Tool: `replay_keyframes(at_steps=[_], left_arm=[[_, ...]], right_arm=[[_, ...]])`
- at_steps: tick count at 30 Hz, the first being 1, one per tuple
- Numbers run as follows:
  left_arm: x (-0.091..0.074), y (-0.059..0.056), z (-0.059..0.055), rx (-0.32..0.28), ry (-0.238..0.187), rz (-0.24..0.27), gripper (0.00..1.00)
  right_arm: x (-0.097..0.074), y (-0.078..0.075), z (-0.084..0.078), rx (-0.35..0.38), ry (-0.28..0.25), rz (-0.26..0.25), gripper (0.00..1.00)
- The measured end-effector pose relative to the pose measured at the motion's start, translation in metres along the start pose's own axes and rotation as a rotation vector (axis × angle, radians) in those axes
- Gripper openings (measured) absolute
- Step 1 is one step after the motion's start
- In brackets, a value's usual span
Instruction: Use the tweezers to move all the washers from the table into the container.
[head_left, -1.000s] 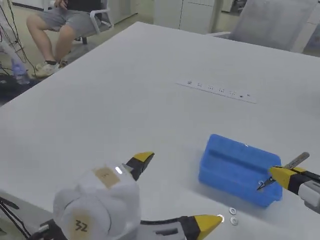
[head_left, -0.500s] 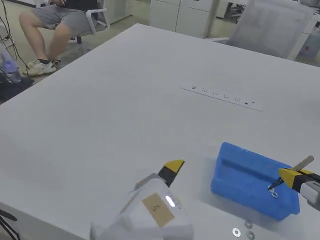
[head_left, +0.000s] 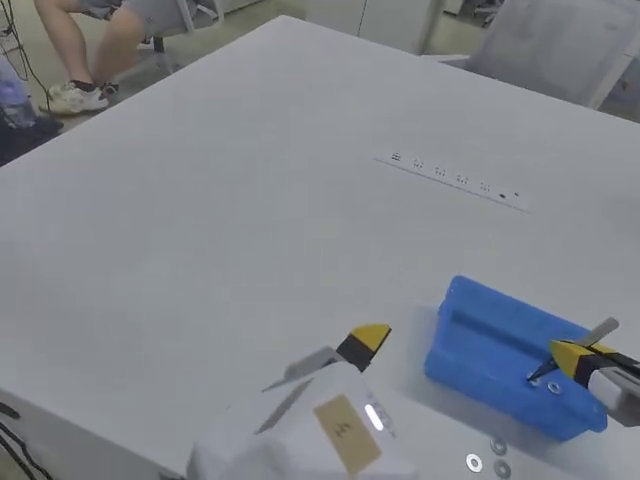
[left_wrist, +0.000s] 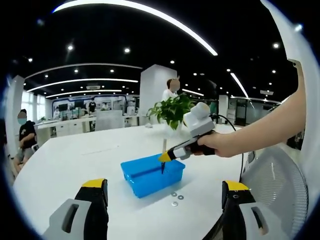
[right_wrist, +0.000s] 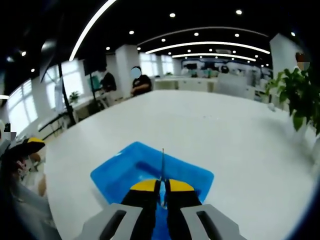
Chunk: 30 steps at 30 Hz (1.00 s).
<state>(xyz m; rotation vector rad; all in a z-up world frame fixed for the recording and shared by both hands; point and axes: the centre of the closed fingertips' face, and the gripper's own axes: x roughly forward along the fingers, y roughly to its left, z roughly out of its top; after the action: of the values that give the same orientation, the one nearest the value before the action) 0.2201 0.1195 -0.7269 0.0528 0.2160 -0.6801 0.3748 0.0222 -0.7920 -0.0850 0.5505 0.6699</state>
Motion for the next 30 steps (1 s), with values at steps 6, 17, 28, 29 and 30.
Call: replay_keyframes(at_steps=[6, 17, 28, 29, 30], left_arm=[[-0.001, 0.0, -0.002, -0.012, 0.006, 0.003, 0.96], [-0.001, -0.001, -0.005, -0.013, 0.02, 0.0, 0.95], [-0.002, -0.004, 0.001, -0.013, -0.012, -0.01, 0.96], [-0.002, -0.004, 0.001, -0.014, -0.007, -0.008, 0.96], [-0.001, -0.004, -0.003, -0.014, 0.012, -0.01, 0.96]], right_arm=[[-0.013, 0.01, 0.012, -0.011, -0.039, 0.026, 0.03], [-0.057, 0.064, 0.019, 0.004, -0.114, 0.126, 0.03], [-0.057, 0.08, -0.037, 0.064, -0.015, 0.149, 0.03], [-0.057, 0.079, -0.039, 0.064, -0.011, 0.147, 0.03], [-0.058, 0.079, -0.04, 0.066, -0.006, 0.144, 0.03]])
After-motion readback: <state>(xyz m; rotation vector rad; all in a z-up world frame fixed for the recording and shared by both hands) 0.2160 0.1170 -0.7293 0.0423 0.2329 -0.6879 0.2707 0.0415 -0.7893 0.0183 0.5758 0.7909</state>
